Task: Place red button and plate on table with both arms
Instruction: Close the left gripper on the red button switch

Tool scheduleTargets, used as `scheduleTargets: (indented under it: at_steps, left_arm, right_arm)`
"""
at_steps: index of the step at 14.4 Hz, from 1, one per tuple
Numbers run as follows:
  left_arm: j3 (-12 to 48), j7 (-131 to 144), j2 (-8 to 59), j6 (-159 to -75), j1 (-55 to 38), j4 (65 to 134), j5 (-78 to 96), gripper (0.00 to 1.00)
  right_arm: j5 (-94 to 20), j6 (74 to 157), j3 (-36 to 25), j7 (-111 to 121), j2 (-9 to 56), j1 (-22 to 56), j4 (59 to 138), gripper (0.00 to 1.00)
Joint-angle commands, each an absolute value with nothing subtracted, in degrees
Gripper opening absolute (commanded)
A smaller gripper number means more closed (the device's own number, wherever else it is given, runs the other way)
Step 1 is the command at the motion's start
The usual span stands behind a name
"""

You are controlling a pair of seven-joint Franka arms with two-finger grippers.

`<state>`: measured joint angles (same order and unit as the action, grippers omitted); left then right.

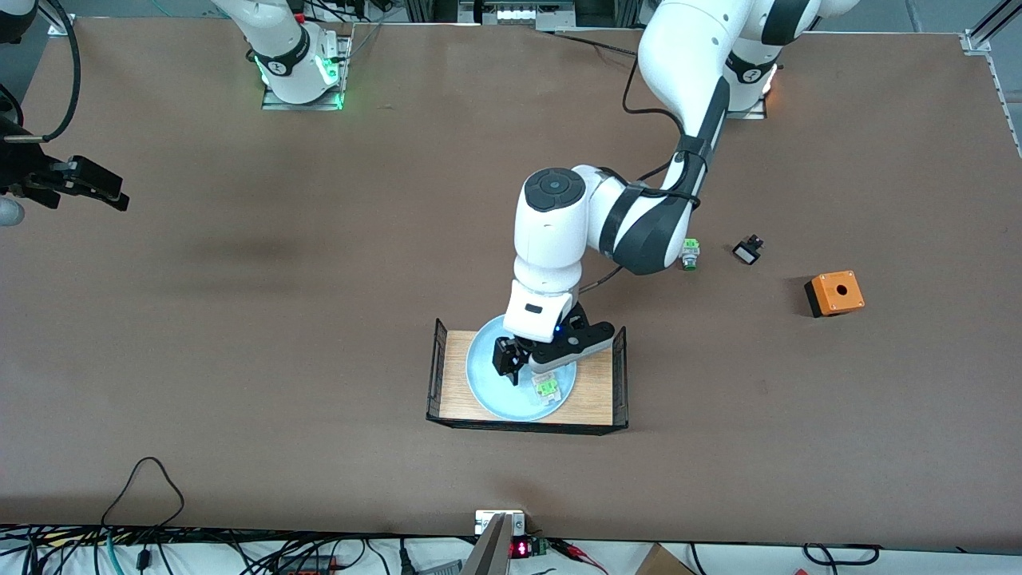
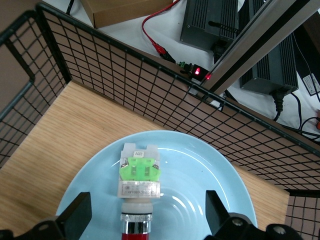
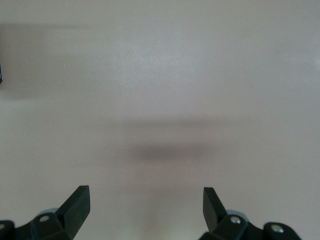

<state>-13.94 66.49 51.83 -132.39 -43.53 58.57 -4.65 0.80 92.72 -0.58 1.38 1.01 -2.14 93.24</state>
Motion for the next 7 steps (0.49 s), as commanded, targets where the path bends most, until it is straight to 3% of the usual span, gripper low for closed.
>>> scheduleTargets:
  at_steps: [1,4,6,7]
  left_arm:
    - [-14.59,67.76,53.44,-132.8,-43.86,56.51,-7.55,0.99]
    - [-14.59,67.85,53.44,-132.71,-44.3,57.65,-8.52,0.89]
    - [-14.59,67.85,53.35,-132.45,-44.21,57.83,-8.61,0.63]
    - [-14.59,67.85,53.44,-132.45,-44.3,58.35,-8.7,0.6]
  right_arm:
    - [0.35,93.34,-0.44,1.14,0.53,-2.55,93.87,1.0]
    - [0.35,93.43,-0.44,1.14,0.44,-2.55,93.96,1.0]
    - [0.35,93.43,-0.44,1.14,0.44,-2.55,93.87,1.0]
    - [0.35,93.43,-0.44,1.14,0.53,-2.55,93.87,1.0]
